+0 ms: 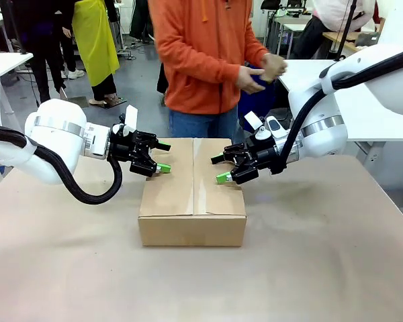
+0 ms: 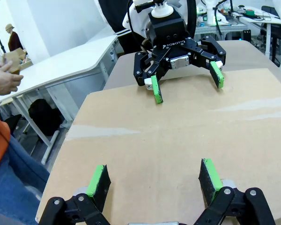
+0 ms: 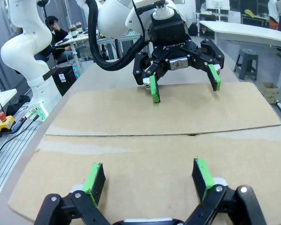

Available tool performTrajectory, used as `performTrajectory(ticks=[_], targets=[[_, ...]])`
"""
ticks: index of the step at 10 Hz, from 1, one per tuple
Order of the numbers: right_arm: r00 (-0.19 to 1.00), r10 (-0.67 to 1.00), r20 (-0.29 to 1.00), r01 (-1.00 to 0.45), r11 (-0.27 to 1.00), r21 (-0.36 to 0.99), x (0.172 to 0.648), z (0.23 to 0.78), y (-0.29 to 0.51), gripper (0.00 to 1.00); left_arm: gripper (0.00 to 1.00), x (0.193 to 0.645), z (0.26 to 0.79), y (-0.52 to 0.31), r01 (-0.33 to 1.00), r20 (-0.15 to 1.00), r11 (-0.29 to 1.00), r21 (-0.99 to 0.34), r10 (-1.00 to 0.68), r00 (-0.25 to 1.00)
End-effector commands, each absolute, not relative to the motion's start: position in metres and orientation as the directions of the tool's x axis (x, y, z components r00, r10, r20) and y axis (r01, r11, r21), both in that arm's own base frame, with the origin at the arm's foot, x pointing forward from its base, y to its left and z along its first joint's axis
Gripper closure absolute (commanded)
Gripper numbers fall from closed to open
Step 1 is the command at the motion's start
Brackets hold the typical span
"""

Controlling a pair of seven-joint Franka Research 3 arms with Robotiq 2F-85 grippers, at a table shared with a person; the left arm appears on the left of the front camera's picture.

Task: Pack the gift set into the box.
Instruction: Press and hold the closed box until the human finishes sealing it.

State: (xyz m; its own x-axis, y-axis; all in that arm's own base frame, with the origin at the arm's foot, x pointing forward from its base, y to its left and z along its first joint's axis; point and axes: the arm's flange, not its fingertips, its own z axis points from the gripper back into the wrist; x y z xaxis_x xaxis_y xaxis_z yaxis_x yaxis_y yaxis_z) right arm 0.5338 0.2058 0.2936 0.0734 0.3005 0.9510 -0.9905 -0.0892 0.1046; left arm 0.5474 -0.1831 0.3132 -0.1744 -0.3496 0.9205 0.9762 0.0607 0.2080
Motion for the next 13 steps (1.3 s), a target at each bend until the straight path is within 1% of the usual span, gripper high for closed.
performTrajectory(ticks=[1, 13], targets=[[0.070, 0.304, 0.950, -0.991, -0.087, 0.101, 0.5331, 0.2919, 0.2092, 0.00, 0.00, 0.5430, 0.3115, -0.1819, 0.976, 0.917, 0.051, 0.210, -0.356, -0.179], [0.070, 0.304, 0.950, -0.991, -0.087, 0.101, 0.5331, 0.2919, 0.2092, 0.00, 0.00, 0.5430, 0.3115, -0.1819, 0.976, 0.917, 0.051, 0.210, -0.356, -0.179]])
